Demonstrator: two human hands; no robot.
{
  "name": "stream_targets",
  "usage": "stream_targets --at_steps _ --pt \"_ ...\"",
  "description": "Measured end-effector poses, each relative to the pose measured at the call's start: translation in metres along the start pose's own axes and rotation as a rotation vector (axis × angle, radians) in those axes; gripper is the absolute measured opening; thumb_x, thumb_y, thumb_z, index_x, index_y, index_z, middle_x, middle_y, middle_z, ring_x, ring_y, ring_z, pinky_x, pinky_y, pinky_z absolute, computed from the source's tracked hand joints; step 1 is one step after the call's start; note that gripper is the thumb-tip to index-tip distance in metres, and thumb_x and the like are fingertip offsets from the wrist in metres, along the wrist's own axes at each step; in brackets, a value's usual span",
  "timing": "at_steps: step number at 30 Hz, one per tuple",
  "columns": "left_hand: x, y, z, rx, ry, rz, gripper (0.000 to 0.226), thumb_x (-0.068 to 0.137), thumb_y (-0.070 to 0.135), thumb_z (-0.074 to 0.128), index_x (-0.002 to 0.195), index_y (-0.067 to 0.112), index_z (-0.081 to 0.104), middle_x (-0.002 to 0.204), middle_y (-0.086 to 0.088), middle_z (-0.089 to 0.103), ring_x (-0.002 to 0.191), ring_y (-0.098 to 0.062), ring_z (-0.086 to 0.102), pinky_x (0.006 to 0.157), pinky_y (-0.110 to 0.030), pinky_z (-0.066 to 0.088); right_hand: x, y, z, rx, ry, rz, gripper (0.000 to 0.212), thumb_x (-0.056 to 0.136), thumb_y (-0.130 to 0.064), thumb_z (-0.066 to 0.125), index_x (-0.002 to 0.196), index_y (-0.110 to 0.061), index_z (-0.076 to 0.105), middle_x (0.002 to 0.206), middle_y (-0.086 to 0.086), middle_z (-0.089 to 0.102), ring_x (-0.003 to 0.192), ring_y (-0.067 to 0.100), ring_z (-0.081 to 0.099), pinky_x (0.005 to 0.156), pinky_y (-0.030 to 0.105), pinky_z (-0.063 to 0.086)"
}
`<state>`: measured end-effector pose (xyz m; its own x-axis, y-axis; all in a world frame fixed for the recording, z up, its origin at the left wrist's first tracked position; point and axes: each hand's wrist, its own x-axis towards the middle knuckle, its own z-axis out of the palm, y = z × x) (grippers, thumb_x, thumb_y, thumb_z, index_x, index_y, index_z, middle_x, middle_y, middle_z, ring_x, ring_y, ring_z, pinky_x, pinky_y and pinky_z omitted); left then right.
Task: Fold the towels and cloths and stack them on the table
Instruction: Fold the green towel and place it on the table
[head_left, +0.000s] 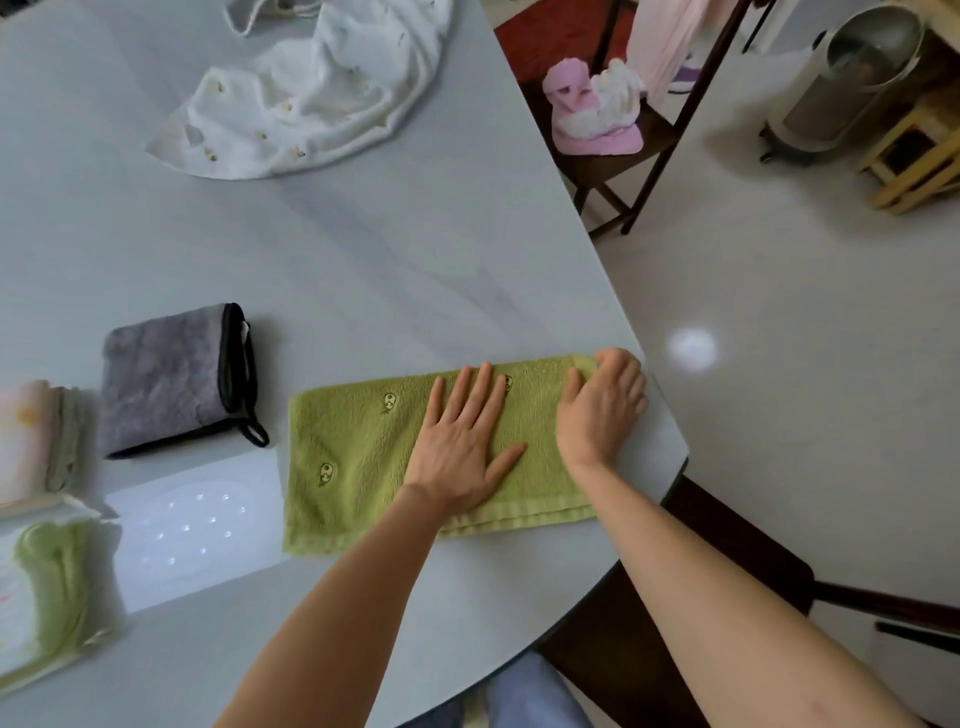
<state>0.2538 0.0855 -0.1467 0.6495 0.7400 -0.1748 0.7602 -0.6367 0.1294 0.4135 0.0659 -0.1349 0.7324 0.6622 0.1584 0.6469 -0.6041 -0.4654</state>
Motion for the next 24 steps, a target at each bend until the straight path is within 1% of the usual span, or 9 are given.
stream_targets --at_steps 1,4,6,9,11,13,19,21,24 --pt "-0.002 -0.001 0.002 -0.006 0.011 -0.015 0.078 0.093 0.065 0.007 0.154 0.018 0.000 0.161 0.000 -0.006 0.148 -0.023 -0.011 0.119 -0.047 -0.004 -0.011 0.002 0.001 -0.031 -0.010 -0.123 0.034 0.091 -0.021 0.054 0.122 -0.009 0.052 0.135 0.015 0.050 0.127 0.033 0.045 0.101 0.041 0.032" --pt "-0.005 -0.005 0.000 -0.020 0.015 -0.089 0.079 0.091 0.065 0.001 0.154 0.018 0.005 0.161 0.003 -0.001 0.148 -0.022 -0.005 0.119 -0.049 -0.003 -0.030 0.018 0.008 -0.193 -0.269 -0.522 0.054 0.099 -0.034 0.031 0.145 -0.007 0.036 0.153 0.012 0.032 0.143 0.025 0.027 0.117 0.041 0.016" --pt "-0.002 -0.008 -0.006 -0.007 -0.024 -0.120 0.082 0.087 0.065 -0.006 0.154 0.020 0.003 0.161 0.004 -0.002 0.148 -0.021 -0.005 0.119 -0.048 -0.005 -0.023 0.025 0.010 -0.287 -0.334 -0.531 0.062 0.098 -0.041 0.021 0.147 -0.005 0.032 0.154 0.012 0.029 0.144 0.023 0.025 0.118 0.041 0.012" --pt "-0.009 -0.024 -0.017 -0.056 0.002 -0.287 0.075 0.091 0.056 -0.005 0.153 0.018 0.011 0.161 -0.001 0.006 0.149 -0.023 -0.001 0.119 -0.047 -0.007 -0.024 0.011 0.004 -0.319 -0.347 -0.515 0.064 0.096 -0.041 0.021 0.143 0.000 0.038 0.151 0.017 0.034 0.142 0.026 0.029 0.117 0.041 0.012" --pt "-0.029 -0.048 -0.021 -0.113 0.121 -0.409 0.063 0.098 0.045 0.009 0.149 0.014 0.028 0.157 -0.008 0.025 0.147 -0.027 0.014 0.118 -0.047 0.002 -0.043 -0.008 0.002 -0.255 -0.399 -0.616 0.061 0.097 -0.038 0.024 0.143 0.000 0.039 0.150 0.015 0.035 0.142 0.026 0.030 0.115 0.040 0.015" --pt "-0.049 -0.075 -0.024 -0.179 0.261 -0.521 0.060 0.096 0.038 0.016 0.140 0.009 0.044 0.144 -0.014 0.045 0.136 -0.034 0.036 0.114 -0.047 0.021 -0.063 -0.026 0.005 -0.211 -0.451 -0.699 0.059 0.097 -0.037 0.026 0.143 -0.001 0.038 0.151 0.013 0.035 0.141 0.026 0.031 0.114 0.039 0.015" --pt "-0.062 -0.114 -0.038 -0.456 0.208 -0.698 0.039 0.102 0.030 0.035 0.139 0.017 0.043 0.132 -0.008 0.050 0.117 -0.029 0.047 0.097 -0.038 0.035 -0.091 -0.067 0.026 -0.214 -0.494 -0.700 0.069 0.092 -0.043 0.005 0.151 -0.007 0.015 0.159 0.006 0.009 0.148 0.019 0.008 0.118 0.031 -0.004" --pt "-0.061 -0.119 -0.042 -0.631 0.308 -0.808 0.036 0.101 0.032 0.040 0.130 0.013 0.049 0.125 -0.009 0.053 0.113 -0.029 0.051 0.090 -0.036 0.038 -0.099 -0.073 0.032 -0.220 -0.469 -0.669 0.068 0.093 -0.042 0.008 0.151 -0.007 0.017 0.159 0.007 0.011 0.147 0.019 0.010 0.118 0.033 -0.001" --pt "-0.061 -0.127 -0.043 -0.805 0.396 -0.965 0.033 0.098 0.038 0.048 0.102 0.006 0.054 0.107 -0.013 0.059 0.101 -0.030 0.054 0.080 -0.034 0.039 -0.107 -0.077 0.038 -0.246 -0.425 -0.663 0.065 0.095 -0.041 0.014 0.150 -0.006 0.021 0.158 0.007 0.017 0.146 0.020 0.017 0.118 0.035 0.004"
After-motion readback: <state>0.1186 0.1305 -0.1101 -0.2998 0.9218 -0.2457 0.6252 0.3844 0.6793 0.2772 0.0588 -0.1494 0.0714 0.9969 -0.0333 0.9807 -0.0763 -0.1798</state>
